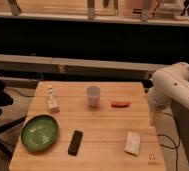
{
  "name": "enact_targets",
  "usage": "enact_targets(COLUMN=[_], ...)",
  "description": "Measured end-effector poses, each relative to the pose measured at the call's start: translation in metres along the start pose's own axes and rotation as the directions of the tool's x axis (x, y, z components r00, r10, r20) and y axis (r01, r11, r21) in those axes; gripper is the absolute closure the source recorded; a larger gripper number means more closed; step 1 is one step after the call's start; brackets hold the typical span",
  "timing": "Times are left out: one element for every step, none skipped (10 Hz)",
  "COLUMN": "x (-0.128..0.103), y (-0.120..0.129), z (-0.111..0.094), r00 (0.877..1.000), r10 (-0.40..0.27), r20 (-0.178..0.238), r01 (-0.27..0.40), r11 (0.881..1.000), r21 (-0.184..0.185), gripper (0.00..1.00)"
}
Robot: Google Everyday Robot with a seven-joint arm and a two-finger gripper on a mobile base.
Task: Wipe the white sponge on the table
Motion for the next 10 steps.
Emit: enact_targets(x=[-0.008,-0.013,-0.013,-0.014,-0.016,-0.018,-0.026,-0.034,-0.036,-0.039], y=[0.009,0.013,0.013,0.013,0.012,0.012,0.018,0.023,0.026,0.028], z=[0.005,0.007,0.008,0.008,0.008,0.008,0.012,0.016,0.019,0.023], r00=[1.000,0.999,0.999,0.998,0.996,0.993,0.989,0.983,0.976,0.968], r10=[-0.026,-0.041,-0.053,-0.064,-0.086,-0.114,-0.149,-0.181,-0.217,-0.249], r20=[-0.002,-0.006,-0.009,-0.008,-0.006,-0.006,-0.003,-0.002,-0.004,-0.004], r01=[0.026,0.041,0.053,0.064,0.086,0.114,0.149,0.181,0.217,0.249], r11=[1.000,0.999,0.999,0.998,0.996,0.993,0.989,0.983,0.976,0.968], r21=[-0.002,-0.004,-0.004,-0.004,-0.002,-0.002,-0.008,-0.012,-0.015,-0.016], gripper=[0.20,0.20,0.20,0.20,0.20,0.20,0.20,0.20,0.20,0.20])
